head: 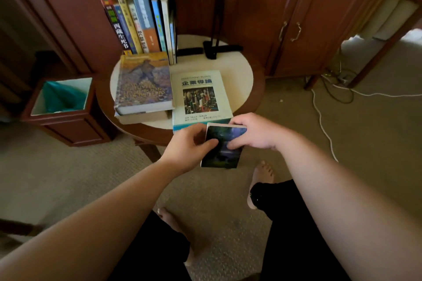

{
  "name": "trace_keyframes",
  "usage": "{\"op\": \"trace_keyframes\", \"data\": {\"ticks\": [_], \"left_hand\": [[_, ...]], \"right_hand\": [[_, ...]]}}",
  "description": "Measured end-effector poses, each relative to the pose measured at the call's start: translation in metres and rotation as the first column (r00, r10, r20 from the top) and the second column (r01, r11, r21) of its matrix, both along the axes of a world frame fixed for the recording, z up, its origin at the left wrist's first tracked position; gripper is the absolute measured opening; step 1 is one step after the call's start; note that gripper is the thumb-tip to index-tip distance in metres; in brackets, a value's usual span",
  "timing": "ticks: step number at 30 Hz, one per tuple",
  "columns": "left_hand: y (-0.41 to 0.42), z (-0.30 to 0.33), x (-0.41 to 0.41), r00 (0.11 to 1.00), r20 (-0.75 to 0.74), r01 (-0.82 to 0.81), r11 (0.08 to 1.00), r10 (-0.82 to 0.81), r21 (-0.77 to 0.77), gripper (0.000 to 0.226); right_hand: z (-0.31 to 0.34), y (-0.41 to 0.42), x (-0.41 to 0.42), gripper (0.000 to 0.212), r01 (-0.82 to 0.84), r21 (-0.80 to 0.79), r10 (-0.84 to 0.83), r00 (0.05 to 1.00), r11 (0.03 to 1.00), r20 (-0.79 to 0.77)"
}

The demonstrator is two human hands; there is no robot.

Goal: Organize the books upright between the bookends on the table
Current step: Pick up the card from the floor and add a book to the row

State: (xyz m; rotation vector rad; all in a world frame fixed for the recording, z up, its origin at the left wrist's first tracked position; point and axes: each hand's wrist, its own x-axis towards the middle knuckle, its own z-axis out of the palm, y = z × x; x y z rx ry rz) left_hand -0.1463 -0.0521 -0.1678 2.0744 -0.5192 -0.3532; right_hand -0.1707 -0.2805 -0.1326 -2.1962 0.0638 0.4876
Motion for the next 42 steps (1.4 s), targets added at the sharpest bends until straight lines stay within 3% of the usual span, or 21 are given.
{"op": "trace_keyframes", "data": {"ticks": [3, 8, 15, 19, 23, 25, 28, 30, 33, 34, 38, 42], "left_hand": [[0.0, 0.02, 0.012, 0.981, -0.18, -0.105, 0.975, 0.069, -0.196, 0.016], [-0.007, 0.058, 0.065, 0.974, -0.196, -0.179, 0.914, 0.112, -0.364, 0.011], [-0.031, 0.087, 0.191, 0.973, -0.185, -0.21, 0.855, 0.137, -0.474, 0.011], [-0.027, 0.091, 0.242, 0.97, -0.101, -0.241, 0.908, 0.219, -0.343, 0.016], [-0.018, 0.096, 0.268, 0.929, 0.239, -0.264, 0.958, 0.283, -0.109, 0.027], [-0.015, 0.102, 0.282, 0.804, 0.515, -0.315, 0.947, 0.298, -0.057, 0.035], [-0.011, 0.12, 0.309, 0.518, 0.848, -0.372, 0.922, 0.11, 0.108, 0.038], [-0.009, 0.134, 0.329, 0.495, 0.866, -0.408, 0.863, -0.065, 0.298, 0.048], [-0.002, 0.141, 0.346, 0.621, 0.758, -0.384, 0.767, -0.197, 0.514, 0.056], [0.001, 0.138, 0.349, 0.633, 0.747, -0.378, 0.761, -0.203, 0.528, 0.057], [0.01, 0.134, 0.354, 0.599, 0.779, -0.373, 0.796, -0.185, 0.476, 0.056], [0.008, 0.138, 0.355, 0.623, 0.76, -0.357, 0.799, -0.182, 0.484, 0.054]], "right_hand": [[0.013, 0.004, 0.008, 0.032, 0.139, 0.191, -0.158, 0.984, 0.972, 0.087], [0.031, 0.012, 0.057, 0.038, 0.237, 0.388, -0.332, 0.922, 0.891, 0.199], [0.06, 0.0, 0.19, 0.006, 0.241, 0.471, -0.365, 0.911, 0.849, 0.192], [0.054, -0.005, 0.235, 0.005, 0.212, 0.373, -0.304, 0.93, 0.903, 0.206], [0.04, 0.004, 0.256, 0.016, 0.18, 0.4, -0.31, 0.907, 0.898, 0.287], [0.035, 0.008, 0.264, 0.017, 0.199, 0.409, -0.35, 0.874, 0.891, 0.337], [0.032, 0.01, 0.27, 0.02, 0.233, 0.45, -0.436, 0.795, 0.862, 0.422], [0.033, 0.013, 0.272, 0.021, 0.226, 0.488, -0.471, 0.747, 0.843, 0.468], [0.035, 0.02, 0.273, 0.009, 0.205, 0.463, -0.465, 0.682, 0.862, 0.564], [0.036, 0.023, 0.273, 0.002, 0.197, 0.44, -0.452, 0.65, 0.876, 0.61], [0.043, 0.044, 0.284, 0.018, 0.211, 0.323, -0.385, 0.444, 0.923, 0.809], [0.045, 0.063, 0.297, 0.019, 0.301, 0.276, -0.36, 0.271, 0.913, 0.893]]}}
